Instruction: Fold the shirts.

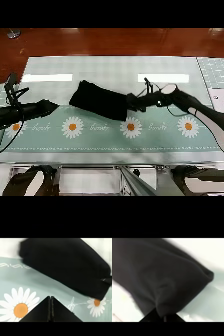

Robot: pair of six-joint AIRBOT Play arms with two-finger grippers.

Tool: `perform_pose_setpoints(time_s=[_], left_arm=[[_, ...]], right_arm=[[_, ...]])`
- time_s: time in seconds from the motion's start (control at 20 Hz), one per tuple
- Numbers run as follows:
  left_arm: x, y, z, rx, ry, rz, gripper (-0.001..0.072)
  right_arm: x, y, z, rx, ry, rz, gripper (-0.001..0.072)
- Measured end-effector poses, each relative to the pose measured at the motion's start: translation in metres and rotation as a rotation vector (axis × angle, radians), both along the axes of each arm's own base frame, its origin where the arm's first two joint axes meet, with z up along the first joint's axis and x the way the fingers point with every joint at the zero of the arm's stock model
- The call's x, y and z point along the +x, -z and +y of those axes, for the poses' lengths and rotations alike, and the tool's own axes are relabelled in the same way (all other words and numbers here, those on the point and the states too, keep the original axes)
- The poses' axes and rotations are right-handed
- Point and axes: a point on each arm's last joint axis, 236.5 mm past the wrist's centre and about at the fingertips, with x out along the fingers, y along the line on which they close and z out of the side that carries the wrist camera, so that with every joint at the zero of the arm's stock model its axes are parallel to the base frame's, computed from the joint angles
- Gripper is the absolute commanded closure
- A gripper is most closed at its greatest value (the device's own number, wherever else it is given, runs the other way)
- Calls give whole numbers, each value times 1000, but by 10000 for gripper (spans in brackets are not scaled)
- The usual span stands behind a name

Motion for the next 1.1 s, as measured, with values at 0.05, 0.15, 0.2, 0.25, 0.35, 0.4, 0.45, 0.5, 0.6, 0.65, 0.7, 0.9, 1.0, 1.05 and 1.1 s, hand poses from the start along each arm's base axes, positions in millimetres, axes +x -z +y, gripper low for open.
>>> perform_pose_setpoints(time_s=[0.05, 0.15, 0.2, 0.25, 0.35, 0.4, 0.45, 0.5, 0.6, 0.65, 0.7, 0.9, 1.0, 1.05, 1.1], left_arm=[[1, 0, 0, -1, -2, -2, 687], [1, 0, 0, -1, -3, -4, 688], [1, 0, 0, -1, -4, -4, 688], [2, 0, 1, 0, -4, -6, 688], [2, -1, 0, 1, -1, -7, 687], [1, -1, -1, 1, 3, -7, 688], [1, -1, -3, 0, 8, -7, 688], [1, -1, -4, 1, 13, -8, 688], [-1, -1, -10, 1, 31, -8, 688], [-2, -1, -12, 1, 40, -9, 688], [-3, -1, -15, 1, 50, -9, 688], [-6, 0, -25, 1, 83, -7, 688], [-6, 1, -27, 1, 90, -5, 688], [-5, 2, -28, 1, 89, -7, 688], [-6, 3, -29, 1, 92, -3, 687]], right_arm=[[12, -21, 3, -7, -49, -62, 687], [39, -69, -2, -43, -104, -182, 687], [50, -93, -11, -71, -118, -232, 687], [63, -119, -24, -106, -114, -283, 687], [78, -164, -61, -177, -81, -351, 686], [80, -180, -83, -216, -54, -366, 686], [80, -195, -109, -260, -16, -373, 687], [77, -206, -138, -311, 27, -366, 686], [63, -219, -198, -416, 126, -317, 687], [53, -224, -228, -463, 181, -291, 687], [42, -229, -256, -503, 236, -261, 686], [-22, -241, -349, -600, 459, -108, 686], [-61, -237, -377, -624, 548, -15, 686], [-84, -233, -390, -640, 599, 37, 686], [-108, -226, -401, -662, 654, 95, 686]])
